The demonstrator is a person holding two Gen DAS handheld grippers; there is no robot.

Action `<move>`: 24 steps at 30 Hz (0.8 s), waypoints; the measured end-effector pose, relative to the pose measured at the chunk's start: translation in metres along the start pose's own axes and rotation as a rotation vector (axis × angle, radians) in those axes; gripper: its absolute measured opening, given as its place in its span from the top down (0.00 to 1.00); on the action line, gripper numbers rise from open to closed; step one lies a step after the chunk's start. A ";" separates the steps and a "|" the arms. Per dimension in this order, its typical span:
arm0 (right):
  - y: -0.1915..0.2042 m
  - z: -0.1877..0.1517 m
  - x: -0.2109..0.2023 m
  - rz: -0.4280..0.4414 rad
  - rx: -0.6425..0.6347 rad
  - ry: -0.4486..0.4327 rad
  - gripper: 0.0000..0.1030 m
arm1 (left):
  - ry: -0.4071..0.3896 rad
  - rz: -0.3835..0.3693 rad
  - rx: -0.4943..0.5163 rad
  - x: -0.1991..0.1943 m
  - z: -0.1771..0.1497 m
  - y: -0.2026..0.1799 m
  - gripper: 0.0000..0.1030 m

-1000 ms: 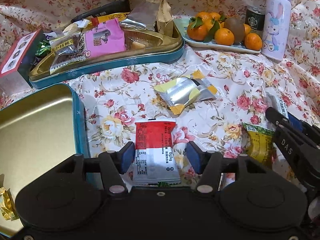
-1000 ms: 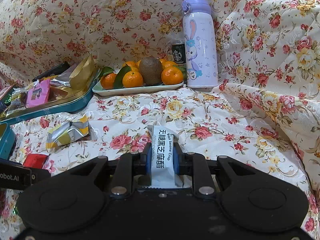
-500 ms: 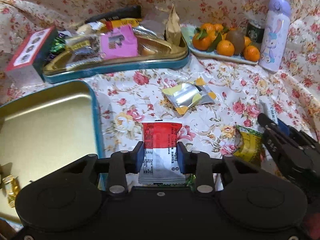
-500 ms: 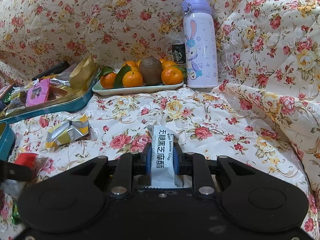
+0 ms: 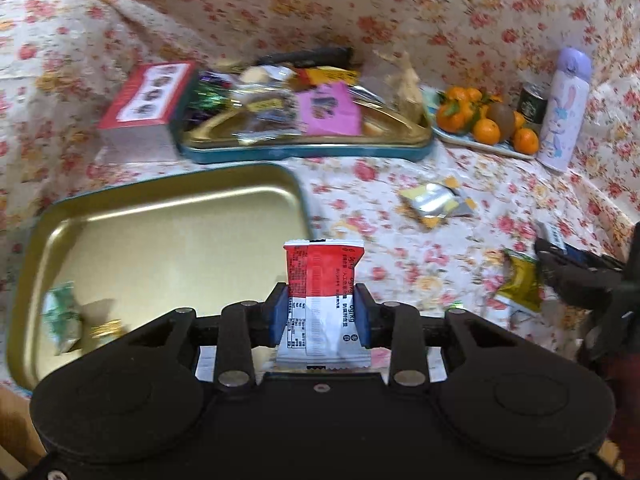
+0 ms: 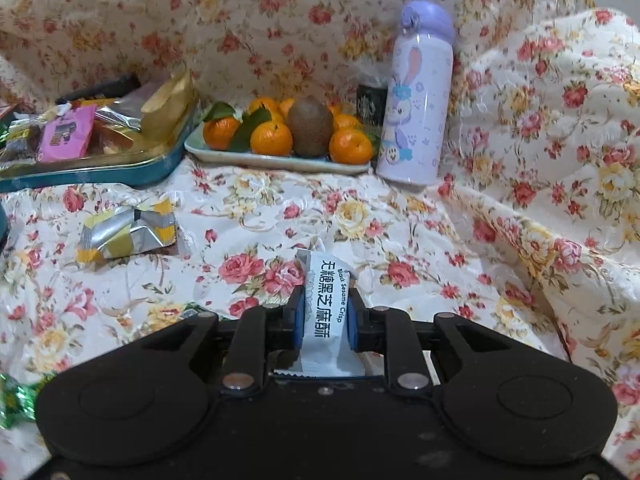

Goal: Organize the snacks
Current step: 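Carry red-white packet into tray with left tool while right tool carries sesame packet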

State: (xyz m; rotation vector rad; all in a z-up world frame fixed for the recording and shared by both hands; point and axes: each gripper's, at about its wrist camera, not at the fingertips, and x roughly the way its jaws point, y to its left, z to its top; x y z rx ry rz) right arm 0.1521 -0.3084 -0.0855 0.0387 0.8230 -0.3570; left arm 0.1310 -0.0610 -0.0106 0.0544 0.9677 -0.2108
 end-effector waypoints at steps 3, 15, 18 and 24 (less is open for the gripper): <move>0.004 0.006 -0.012 0.004 0.018 0.035 0.80 | -0.019 0.026 -0.010 -0.007 -0.003 0.015 0.59; 0.070 0.028 -0.083 0.106 -0.121 0.049 0.80 | -0.025 0.092 -0.054 -0.014 -0.008 0.057 0.59; 0.088 0.036 -0.098 0.152 -0.144 0.039 0.80 | -0.026 0.106 -0.066 -0.015 -0.008 0.066 0.59; 0.123 0.046 -0.116 0.239 -0.177 0.039 0.79 | -0.028 0.147 -0.091 -0.012 -0.008 0.089 0.59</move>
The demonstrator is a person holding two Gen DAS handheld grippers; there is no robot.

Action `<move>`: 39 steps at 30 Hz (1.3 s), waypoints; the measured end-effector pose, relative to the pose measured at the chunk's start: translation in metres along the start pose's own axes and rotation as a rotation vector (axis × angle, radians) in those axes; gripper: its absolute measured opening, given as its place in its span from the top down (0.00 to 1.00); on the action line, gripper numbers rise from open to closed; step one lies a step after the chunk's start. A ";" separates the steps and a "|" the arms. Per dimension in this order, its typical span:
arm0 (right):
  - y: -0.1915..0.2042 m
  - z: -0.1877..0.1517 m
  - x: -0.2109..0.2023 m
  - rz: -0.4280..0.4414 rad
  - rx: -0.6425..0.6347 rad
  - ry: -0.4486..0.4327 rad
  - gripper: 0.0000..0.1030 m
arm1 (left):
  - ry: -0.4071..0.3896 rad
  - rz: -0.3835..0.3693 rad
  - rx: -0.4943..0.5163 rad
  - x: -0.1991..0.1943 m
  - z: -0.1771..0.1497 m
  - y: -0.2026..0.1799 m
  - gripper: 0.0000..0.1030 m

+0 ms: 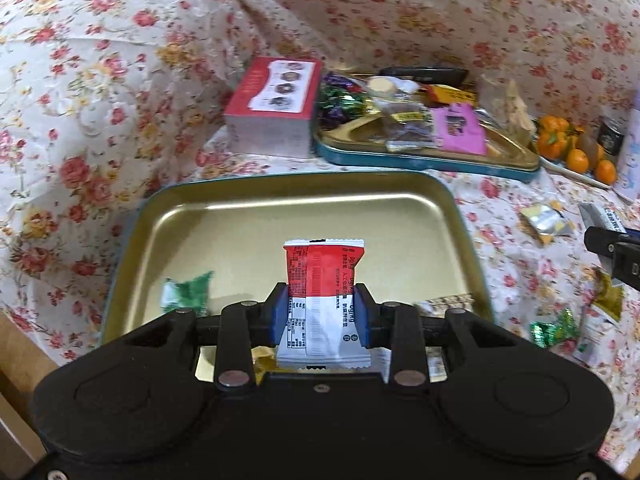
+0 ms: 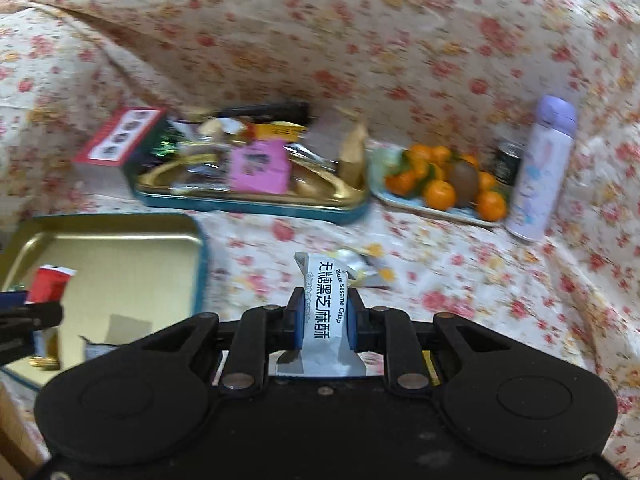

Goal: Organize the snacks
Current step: 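Carry red-white packet into tray with left tool while right tool carries sesame packet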

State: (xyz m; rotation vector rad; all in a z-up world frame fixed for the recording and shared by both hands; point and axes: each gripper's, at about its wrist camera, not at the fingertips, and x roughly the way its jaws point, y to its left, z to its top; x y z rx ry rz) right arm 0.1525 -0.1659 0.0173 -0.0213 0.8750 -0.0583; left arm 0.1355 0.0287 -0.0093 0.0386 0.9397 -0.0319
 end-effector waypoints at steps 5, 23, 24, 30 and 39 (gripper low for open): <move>0.019 0.008 -0.004 0.090 0.000 -0.006 0.80 | -0.012 0.050 -0.025 0.005 0.002 0.021 0.59; 0.100 0.016 0.029 0.230 -0.107 0.130 0.79 | 0.037 0.094 -0.116 0.033 0.004 0.065 0.59; 0.103 0.016 0.034 0.223 -0.113 0.137 0.79 | 0.041 0.097 -0.117 0.035 0.003 0.066 0.59; 0.118 0.011 0.045 0.192 -0.161 0.146 0.79 | 0.048 0.116 -0.109 0.041 0.003 0.068 0.59; 0.130 0.009 0.044 0.193 -0.194 0.138 0.79 | 0.035 0.094 -0.094 0.040 0.002 0.065 0.58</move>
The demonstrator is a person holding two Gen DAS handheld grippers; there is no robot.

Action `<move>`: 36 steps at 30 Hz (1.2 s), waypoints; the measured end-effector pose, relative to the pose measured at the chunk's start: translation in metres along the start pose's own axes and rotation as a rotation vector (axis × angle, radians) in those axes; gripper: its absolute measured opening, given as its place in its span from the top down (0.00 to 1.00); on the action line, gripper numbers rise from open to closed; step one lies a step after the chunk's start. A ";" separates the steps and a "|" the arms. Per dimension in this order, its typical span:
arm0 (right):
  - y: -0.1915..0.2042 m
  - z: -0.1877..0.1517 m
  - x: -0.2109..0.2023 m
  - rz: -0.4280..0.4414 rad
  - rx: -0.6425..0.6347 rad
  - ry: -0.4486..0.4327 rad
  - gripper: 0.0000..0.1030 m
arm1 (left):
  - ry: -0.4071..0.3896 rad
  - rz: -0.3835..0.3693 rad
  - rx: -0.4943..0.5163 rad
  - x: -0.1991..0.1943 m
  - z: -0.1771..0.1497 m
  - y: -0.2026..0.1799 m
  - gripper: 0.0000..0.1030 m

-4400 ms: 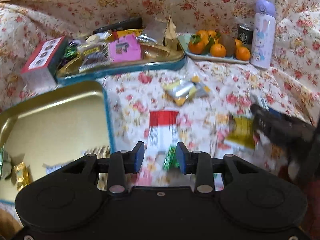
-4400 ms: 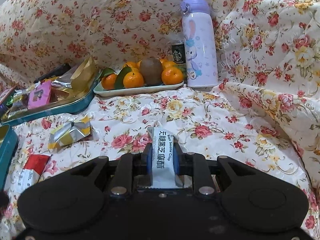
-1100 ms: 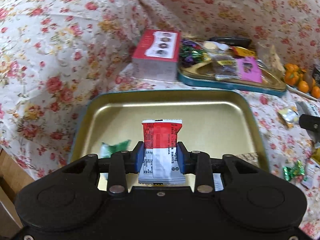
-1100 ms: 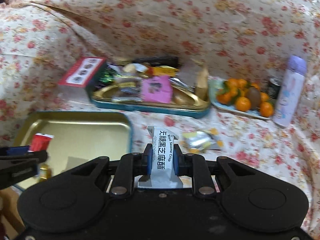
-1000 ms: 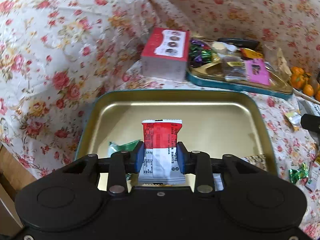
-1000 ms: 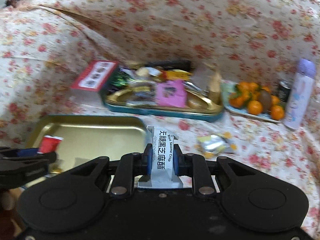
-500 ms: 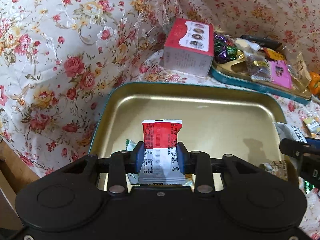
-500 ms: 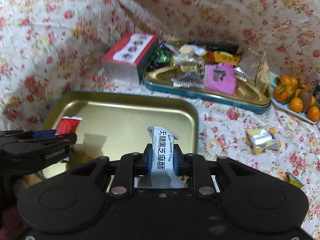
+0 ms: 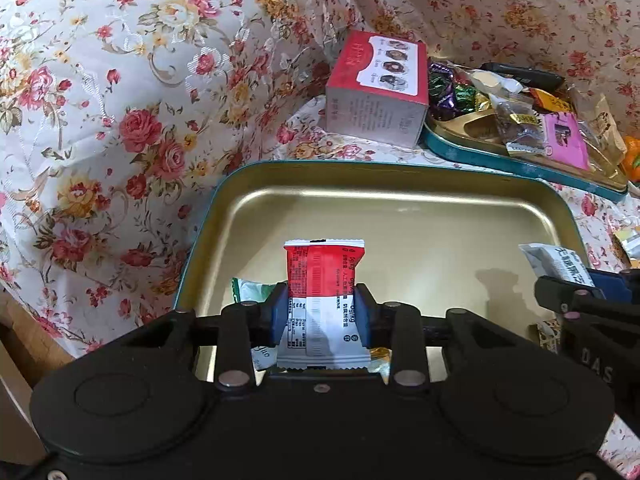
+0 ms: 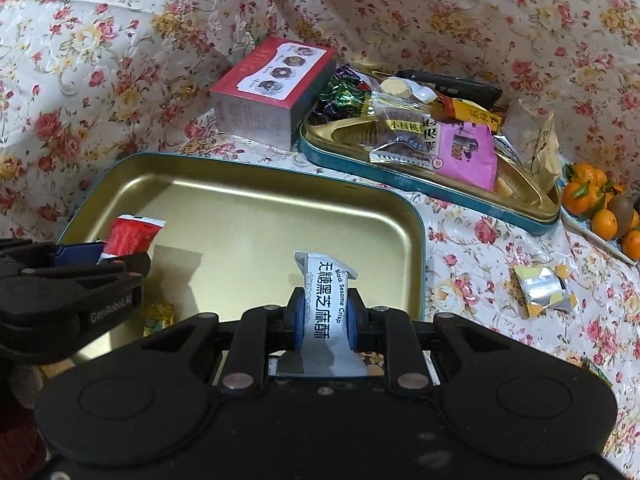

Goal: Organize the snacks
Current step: 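Carry red-white packet into tray with left tool while right tool carries sesame packet, then open both tools to drop the two packets into the tray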

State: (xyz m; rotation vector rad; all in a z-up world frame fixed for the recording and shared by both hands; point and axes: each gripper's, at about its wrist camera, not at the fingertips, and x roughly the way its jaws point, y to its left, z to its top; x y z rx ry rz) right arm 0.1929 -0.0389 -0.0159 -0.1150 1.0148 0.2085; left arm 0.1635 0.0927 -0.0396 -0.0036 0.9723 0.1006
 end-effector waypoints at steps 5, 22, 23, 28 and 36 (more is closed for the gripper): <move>0.000 0.001 -0.001 0.001 0.000 -0.002 0.79 | -0.042 -0.033 -0.008 -0.009 0.001 0.000 0.53; -0.007 -0.004 -0.020 0.015 0.048 -0.086 0.66 | -0.147 0.010 -0.014 -0.041 0.003 -0.002 0.53; -0.010 -0.006 -0.023 0.014 0.060 -0.095 0.66 | -0.155 0.011 -0.010 -0.044 0.003 -0.004 0.53; -0.027 -0.021 -0.039 0.002 0.133 -0.137 0.66 | -0.198 -0.012 0.043 -0.064 -0.004 -0.018 0.53; -0.077 -0.069 -0.061 -0.072 0.283 -0.162 0.65 | -0.218 -0.086 0.160 -0.087 -0.029 -0.056 0.53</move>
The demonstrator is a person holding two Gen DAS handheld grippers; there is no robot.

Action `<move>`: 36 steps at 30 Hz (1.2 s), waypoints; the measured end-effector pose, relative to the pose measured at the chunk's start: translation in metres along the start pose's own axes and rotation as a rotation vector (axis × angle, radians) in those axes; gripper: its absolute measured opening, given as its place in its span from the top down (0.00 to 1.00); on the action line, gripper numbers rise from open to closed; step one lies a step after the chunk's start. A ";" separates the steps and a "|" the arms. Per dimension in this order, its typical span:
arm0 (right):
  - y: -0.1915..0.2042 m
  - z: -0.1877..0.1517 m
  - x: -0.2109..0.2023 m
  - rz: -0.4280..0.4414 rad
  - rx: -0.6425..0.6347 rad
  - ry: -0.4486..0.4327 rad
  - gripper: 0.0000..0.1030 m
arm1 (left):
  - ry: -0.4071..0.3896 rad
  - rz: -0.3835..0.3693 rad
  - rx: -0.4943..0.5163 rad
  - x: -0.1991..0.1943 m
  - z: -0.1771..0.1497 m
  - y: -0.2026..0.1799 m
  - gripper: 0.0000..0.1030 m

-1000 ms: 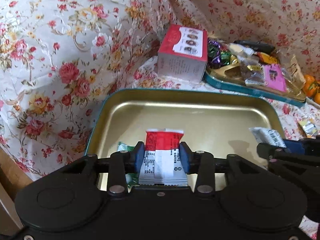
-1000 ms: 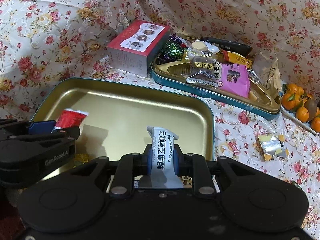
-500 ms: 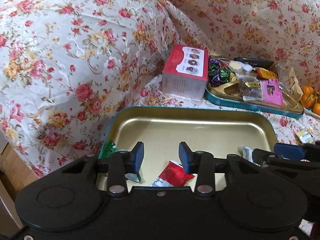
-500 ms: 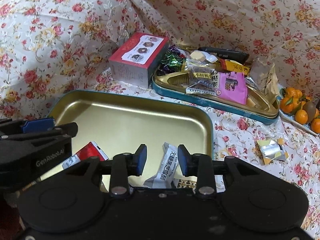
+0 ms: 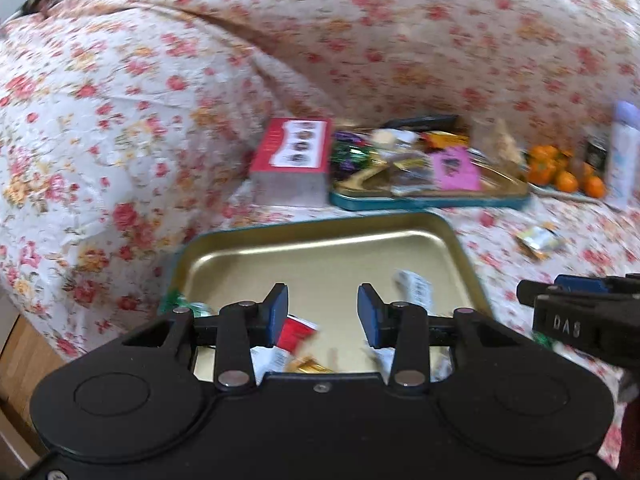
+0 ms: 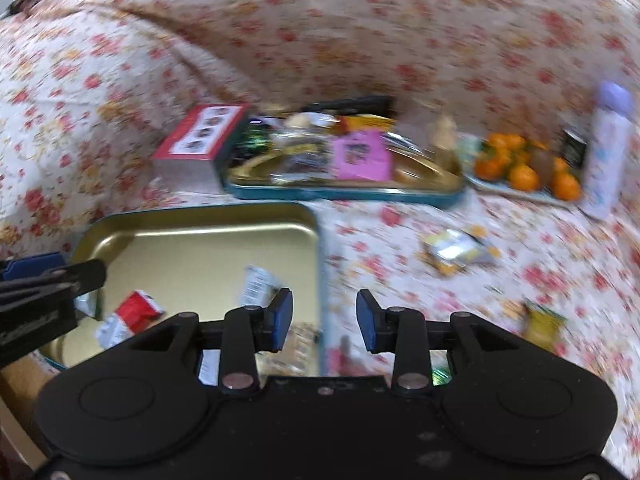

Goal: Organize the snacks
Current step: 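Open both tools to drop the two packets into the tray, then reach right tool to yellow-green snack packet and grasp it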

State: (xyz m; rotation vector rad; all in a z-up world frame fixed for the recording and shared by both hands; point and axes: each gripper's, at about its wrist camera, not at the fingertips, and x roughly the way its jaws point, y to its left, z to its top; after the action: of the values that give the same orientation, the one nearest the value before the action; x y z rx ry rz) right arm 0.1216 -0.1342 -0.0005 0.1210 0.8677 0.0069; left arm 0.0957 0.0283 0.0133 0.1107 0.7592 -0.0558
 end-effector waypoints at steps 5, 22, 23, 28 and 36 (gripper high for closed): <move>-0.051 -0.027 -0.012 -0.087 0.104 0.000 0.64 | -0.010 -0.070 0.066 -0.012 -0.011 -0.032 0.53; -0.145 -0.092 -0.018 -0.189 0.311 -0.005 0.59 | 0.022 -0.232 0.218 -0.001 -0.056 -0.131 0.53; -0.147 -0.091 -0.018 -0.181 0.318 -0.011 0.59 | 0.027 -0.233 0.220 0.001 -0.058 -0.133 0.53; -0.151 -0.078 -0.012 -0.155 0.324 -0.047 0.55 | 0.030 -0.220 0.224 0.010 -0.067 -0.142 0.53; -0.149 -0.052 0.010 -0.125 0.307 -0.085 0.44 | 0.045 -0.192 0.243 0.023 -0.076 -0.149 0.53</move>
State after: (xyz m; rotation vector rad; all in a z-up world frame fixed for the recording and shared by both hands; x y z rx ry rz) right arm 0.0819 -0.2762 -0.0579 0.3513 0.7860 -0.2475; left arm 0.0470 -0.1103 -0.0687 0.2705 0.8040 -0.3293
